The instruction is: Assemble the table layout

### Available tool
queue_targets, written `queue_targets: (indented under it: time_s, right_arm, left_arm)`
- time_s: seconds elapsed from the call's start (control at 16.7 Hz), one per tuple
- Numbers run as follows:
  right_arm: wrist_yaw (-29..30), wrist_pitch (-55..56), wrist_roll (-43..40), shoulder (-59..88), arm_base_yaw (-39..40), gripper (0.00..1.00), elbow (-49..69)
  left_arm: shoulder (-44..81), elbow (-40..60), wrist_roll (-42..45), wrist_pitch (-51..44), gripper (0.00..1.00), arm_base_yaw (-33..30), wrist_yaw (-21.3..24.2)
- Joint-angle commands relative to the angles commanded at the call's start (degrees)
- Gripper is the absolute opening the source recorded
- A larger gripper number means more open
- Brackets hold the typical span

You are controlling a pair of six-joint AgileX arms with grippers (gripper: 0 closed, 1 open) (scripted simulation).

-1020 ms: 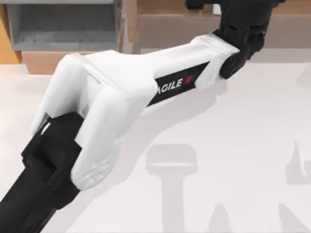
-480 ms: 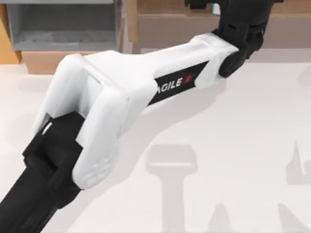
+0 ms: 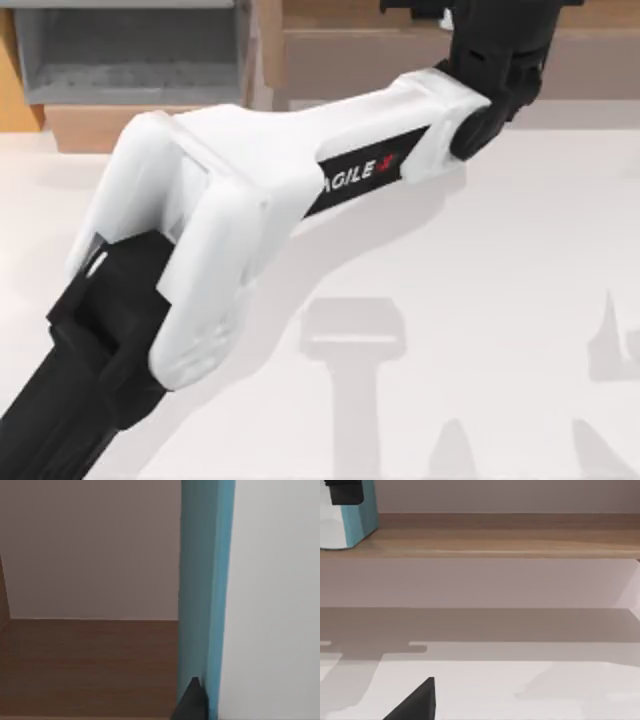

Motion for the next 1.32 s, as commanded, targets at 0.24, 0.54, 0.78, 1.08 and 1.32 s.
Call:
queue_targets:
  time_s: [0.24, 0.54, 0.78, 1.08, 1.32]
  right_arm:
    - [0.0, 0.0, 0.0, 0.0, 0.0, 1.0, 0.0]
    - [0.0, 0.0, 0.0, 0.0, 0.0, 1.0, 0.0]
    - [0.0, 0.0, 0.0, 0.0, 0.0, 1.0, 0.0]
    - [0.0, 0.0, 0.0, 0.0, 0.0, 1.0, 0.0]
    - [0.0, 0.0, 0.0, 0.0, 0.0, 1.0, 0.0]
  left_arm:
    - [0.0, 0.0, 0.0, 0.0, 0.0, 0.0, 0.0]
    - [0.0, 0.0, 0.0, 0.0, 0.0, 0.0, 0.0]
    - [-2.03, -1.96, 0.04, 0.93, 0.0, -0.67, -0.67]
    - [-7.11, -11.11, 0.33, 3.38, 0.0, -2.48, -2.34]
    - [-8.98, -13.09, 0.37, 4.46, 0.0, -3.22, -3.07]
